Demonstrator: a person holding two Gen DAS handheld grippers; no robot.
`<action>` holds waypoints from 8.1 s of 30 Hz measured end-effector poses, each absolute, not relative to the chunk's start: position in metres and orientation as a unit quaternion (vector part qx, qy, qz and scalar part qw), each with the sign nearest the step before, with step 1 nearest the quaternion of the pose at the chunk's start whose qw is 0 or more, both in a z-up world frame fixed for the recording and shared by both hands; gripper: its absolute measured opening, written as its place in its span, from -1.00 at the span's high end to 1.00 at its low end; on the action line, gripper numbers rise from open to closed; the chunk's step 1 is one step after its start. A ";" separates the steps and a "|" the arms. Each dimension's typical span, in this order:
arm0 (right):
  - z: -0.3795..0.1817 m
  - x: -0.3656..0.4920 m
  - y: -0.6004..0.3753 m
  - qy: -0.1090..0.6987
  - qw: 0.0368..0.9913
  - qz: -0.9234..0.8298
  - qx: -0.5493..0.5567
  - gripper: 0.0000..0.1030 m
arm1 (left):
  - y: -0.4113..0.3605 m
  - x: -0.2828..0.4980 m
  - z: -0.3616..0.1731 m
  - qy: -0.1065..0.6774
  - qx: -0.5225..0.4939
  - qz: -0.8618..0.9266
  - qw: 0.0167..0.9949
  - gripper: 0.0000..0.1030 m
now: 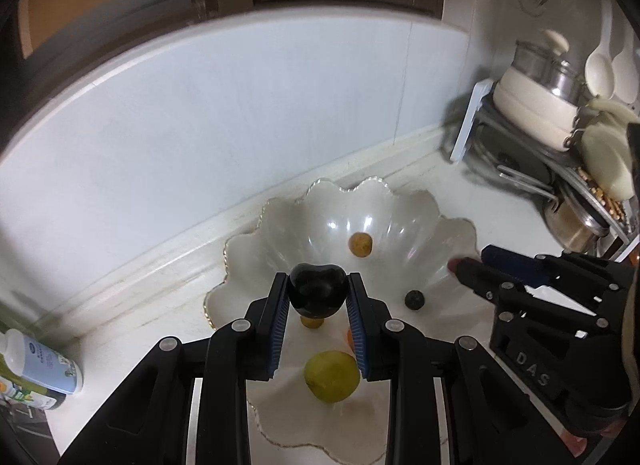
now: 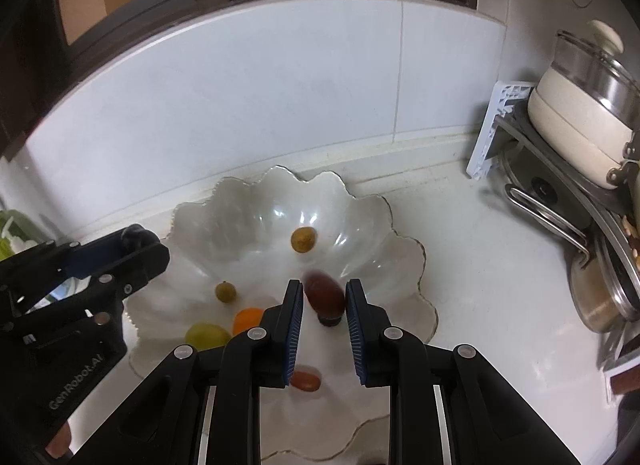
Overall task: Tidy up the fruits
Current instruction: 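Open both grippers to drop the dark plum and red-brown date into the bowl, then move both open grippers back toward the last plum and berry on the counter, then grasp the dark plum with the left gripper while the right gripper grasps the small dark berry, then carry the dark plum and small dark berry with both grippers over the white bowl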
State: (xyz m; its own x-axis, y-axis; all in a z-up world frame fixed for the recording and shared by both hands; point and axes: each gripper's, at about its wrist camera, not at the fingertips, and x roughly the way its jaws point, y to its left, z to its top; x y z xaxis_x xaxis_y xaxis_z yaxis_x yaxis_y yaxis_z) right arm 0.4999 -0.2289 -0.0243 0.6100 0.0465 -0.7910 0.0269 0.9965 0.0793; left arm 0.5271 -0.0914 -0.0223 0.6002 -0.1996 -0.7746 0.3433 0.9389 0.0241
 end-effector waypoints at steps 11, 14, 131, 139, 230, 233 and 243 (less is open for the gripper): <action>-0.040 0.522 -0.225 0.472 0.881 0.007 0.032 0.54 | -0.101 0.559 -0.055 0.474 0.089 -0.142 0.865 0.43; -0.042 0.524 -0.224 0.476 0.879 0.009 0.037 0.53 | -0.101 0.562 -0.059 0.482 0.089 -0.143 0.860 0.30; -0.061 0.248 -0.267 0.365 0.922 -0.090 0.097 0.05 | -0.129 0.297 -0.063 0.279 0.179 -0.361 0.872 -0.19; -0.079 0.265 -0.270 0.378 0.917 -0.080 0.097 0.05 | -0.140 0.317 -0.078 0.291 0.189 -0.374 0.860 -0.07; -0.089 0.276 -0.266 0.382 0.919 -0.007 0.094 0.54 | -0.128 0.325 -0.078 0.348 0.113 -0.339 0.867 0.45; -0.079 0.272 -0.261 0.374 0.923 0.001 0.088 0.54 | -0.120 0.320 -0.071 0.343 0.107 -0.322 0.876 0.45; -0.048 0.264 -0.242 0.344 0.936 0.024 0.072 0.54 | -0.089 0.307 -0.046 0.334 0.071 -0.265 0.902 0.45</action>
